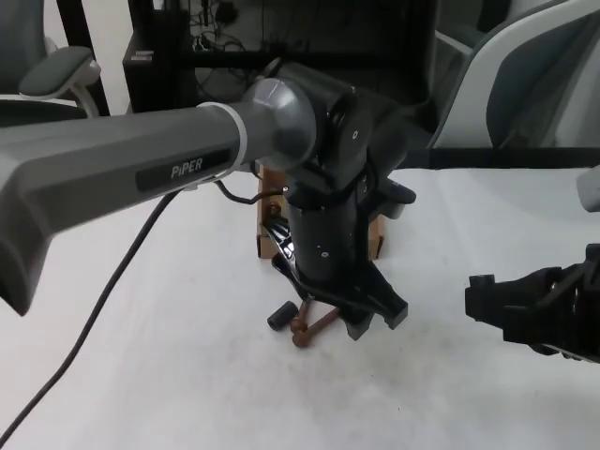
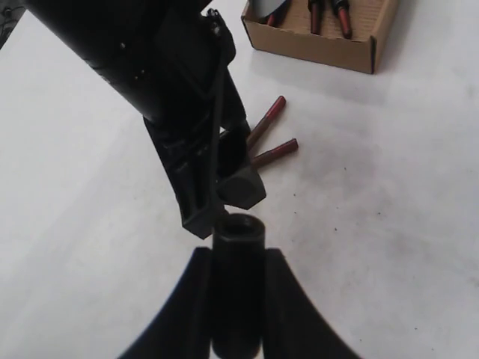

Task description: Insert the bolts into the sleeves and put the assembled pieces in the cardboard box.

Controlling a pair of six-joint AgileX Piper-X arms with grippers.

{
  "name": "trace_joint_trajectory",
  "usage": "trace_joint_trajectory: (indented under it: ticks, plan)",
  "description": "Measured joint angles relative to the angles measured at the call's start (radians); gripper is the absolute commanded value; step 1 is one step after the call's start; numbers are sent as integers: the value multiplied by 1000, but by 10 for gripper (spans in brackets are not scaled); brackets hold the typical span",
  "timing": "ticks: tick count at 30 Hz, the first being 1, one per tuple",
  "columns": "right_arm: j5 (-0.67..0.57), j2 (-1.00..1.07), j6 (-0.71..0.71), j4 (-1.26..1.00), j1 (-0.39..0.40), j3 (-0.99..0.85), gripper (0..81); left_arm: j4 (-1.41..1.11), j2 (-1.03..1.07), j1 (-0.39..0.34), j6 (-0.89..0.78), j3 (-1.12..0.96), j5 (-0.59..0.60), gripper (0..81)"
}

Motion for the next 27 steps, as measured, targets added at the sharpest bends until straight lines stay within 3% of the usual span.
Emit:
trace_joint_trajectory:
  ticks: [8, 17, 21, 27]
  plan:
    - [0, 0, 0, 0, 0, 0, 4, 0, 0, 0, 140, 0, 0, 550]
    - [-2, 0, 0, 0, 0, 0, 4, 0, 14, 0, 165, -3, 0, 550]
    - [-5, 0, 0, 0, 0, 0, 4, 3, 58, -3, 165, -3, -70, 550]
    - [-7, 0, 0, 0, 0, 0, 4, -19, 73, -3, 165, -3, -82, 550]
